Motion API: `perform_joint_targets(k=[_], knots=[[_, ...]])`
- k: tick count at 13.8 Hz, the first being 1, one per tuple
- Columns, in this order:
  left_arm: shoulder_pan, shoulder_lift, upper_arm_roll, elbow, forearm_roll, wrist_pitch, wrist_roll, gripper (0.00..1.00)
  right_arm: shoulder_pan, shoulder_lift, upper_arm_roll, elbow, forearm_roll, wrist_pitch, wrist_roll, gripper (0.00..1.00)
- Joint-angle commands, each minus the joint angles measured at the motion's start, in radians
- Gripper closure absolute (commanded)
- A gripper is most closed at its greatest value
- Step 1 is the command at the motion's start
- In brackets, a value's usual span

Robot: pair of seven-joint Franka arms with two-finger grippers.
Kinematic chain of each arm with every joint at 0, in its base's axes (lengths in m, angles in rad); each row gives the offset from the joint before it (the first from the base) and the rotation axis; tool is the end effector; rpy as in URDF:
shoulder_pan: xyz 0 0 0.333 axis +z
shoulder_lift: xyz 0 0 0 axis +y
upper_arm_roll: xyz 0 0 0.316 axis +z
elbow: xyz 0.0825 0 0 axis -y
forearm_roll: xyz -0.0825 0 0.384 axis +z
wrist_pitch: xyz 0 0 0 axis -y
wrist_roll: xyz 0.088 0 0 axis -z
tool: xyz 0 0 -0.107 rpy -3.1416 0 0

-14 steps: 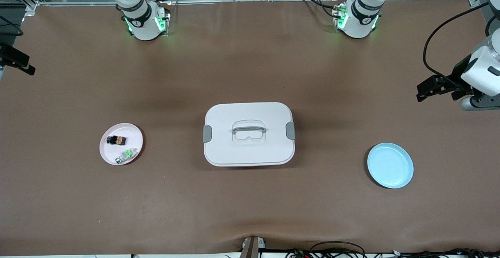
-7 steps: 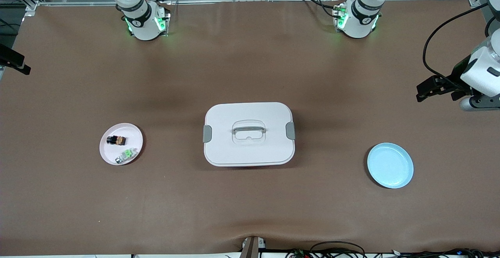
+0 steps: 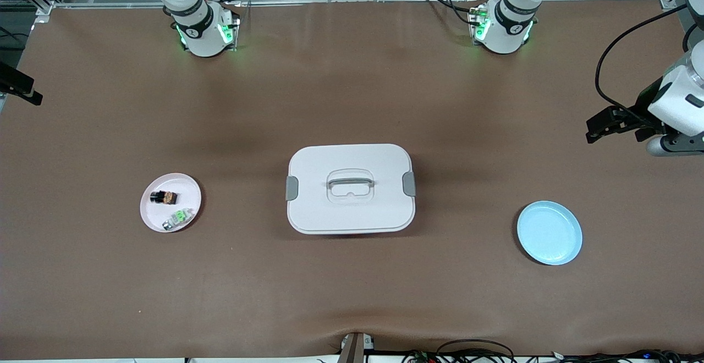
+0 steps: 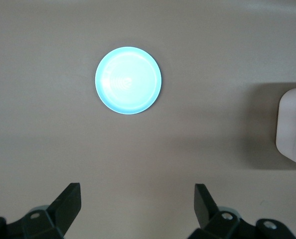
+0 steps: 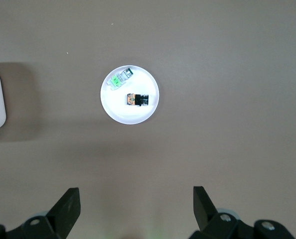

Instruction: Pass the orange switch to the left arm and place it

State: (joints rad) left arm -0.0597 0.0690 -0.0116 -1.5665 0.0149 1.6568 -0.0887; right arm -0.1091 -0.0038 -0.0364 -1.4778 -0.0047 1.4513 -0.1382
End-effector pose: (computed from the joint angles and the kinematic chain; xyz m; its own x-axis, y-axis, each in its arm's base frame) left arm 0.5815 -0.0398 0.5950 0.9996 0.0162 0.0225 0.0164 -0.9998 -0.0121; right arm 0.5353 -0.0790 0.6596 0.9997 -0.0078 -0.0231 -0.0078 -1.0000 0.0014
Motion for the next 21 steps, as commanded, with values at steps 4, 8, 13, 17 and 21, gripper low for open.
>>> perform_joint_targets(k=[4, 8, 13, 17, 21], knots=[[0.001, 0.005, 0.008, 0.016, -0.009, -0.019, 0.021, 0.00, -0.014, -0.013, 0.010, -0.004, -0.014, 0.027, -0.009, 0.00], [0.001, 0.005, 0.007, 0.016, -0.009, -0.019, 0.021, 0.00, -0.056, 0.025, 0.010, 0.004, 0.002, 0.029, 0.002, 0.00], [0.001, 0.005, 0.008, 0.016, -0.009, -0.019, 0.021, 0.00, -0.057, 0.160, 0.010, 0.008, -0.020, 0.034, -0.009, 0.00], [0.006, 0.005, 0.008, 0.016, -0.010, -0.019, 0.023, 0.00, -0.080, 0.212, 0.010, 0.019, -0.017, 0.102, -0.011, 0.00], [0.009, 0.005, 0.008, 0.016, -0.013, -0.019, 0.023, 0.00, -0.078, 0.283, 0.010, 0.019, -0.015, 0.135, -0.011, 0.00]])
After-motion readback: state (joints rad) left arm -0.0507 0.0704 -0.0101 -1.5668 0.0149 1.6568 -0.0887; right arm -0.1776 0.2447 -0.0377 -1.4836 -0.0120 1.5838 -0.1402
